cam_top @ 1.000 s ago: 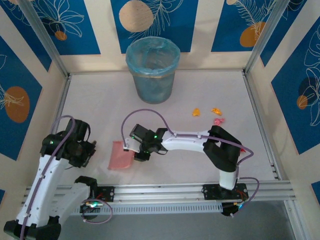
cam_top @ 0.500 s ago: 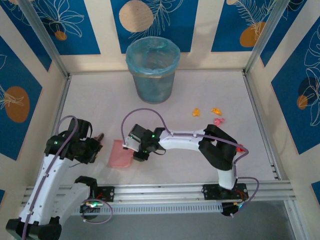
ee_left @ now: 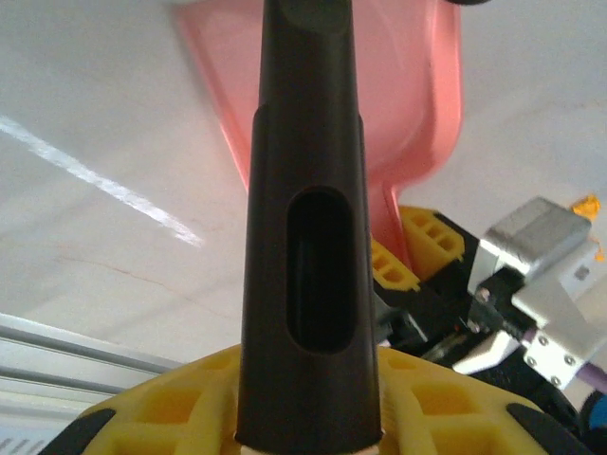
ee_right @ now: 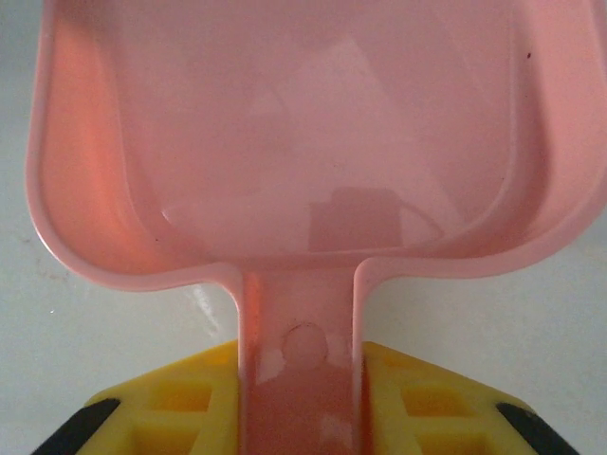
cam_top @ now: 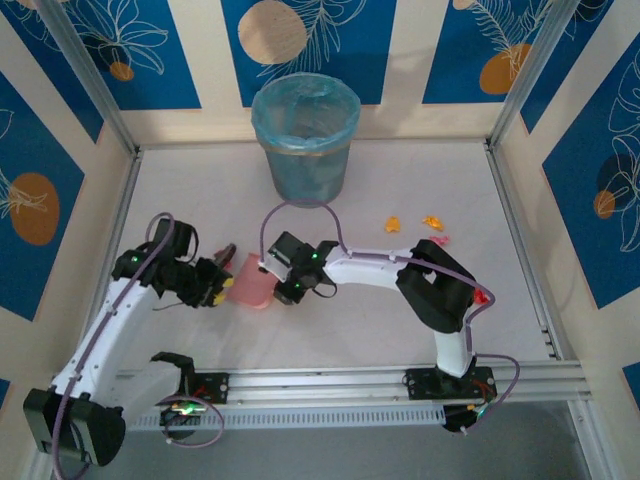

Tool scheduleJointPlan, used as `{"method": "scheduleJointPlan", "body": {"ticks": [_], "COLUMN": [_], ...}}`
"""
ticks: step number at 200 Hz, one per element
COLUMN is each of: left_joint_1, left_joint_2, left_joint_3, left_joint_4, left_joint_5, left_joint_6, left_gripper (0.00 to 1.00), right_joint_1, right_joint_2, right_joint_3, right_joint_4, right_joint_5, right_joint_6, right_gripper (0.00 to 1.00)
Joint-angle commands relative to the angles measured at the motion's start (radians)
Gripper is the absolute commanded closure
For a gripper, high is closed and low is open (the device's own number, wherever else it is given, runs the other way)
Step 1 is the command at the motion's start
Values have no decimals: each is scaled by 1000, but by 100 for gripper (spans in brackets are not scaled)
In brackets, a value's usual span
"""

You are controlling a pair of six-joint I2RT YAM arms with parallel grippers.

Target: Sweep away the paper scraps from the table

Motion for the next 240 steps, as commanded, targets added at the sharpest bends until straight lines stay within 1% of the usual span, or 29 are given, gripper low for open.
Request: {"method": "scheduleJointPlan", "body": {"ticks": [1,60,95,115,157,185,220,240], "left_joint_1": [-22,-72,-95,-126,-146,-149,-159,-166], "left_joint_2": [44,120,159,189,208,228,270,288], "left_joint_3": [-16,30,68,90,124,156,262,298], "left_joint_4": [39,39,34,39,19,-23,-157,-195], "left_joint_5": [184,239,284,307,283,271,169,140], "left_joint_6": [27,97,149,175,202,250,366,410], "left_gripper": [100,100,100,100,100,100,100,100], "right_joint_1": [-13,-72,-95,-107,-130,-142,-150,-154], "right_joint_2": [27,18,1,0,-15,-40,-59,-76], "right_joint_3": [-2,-14,-34,-38,-65,-97,-119,-131], "right_joint_4": [-53,-70,-50,-40,-17,6,24,44], "right_joint_5": [31,60,70,71,93,105,108,95], "right_joint_6": [60,136,136,139,151,156,167,182], "right_gripper": [100,100,100,100,100,100,100,100]}}
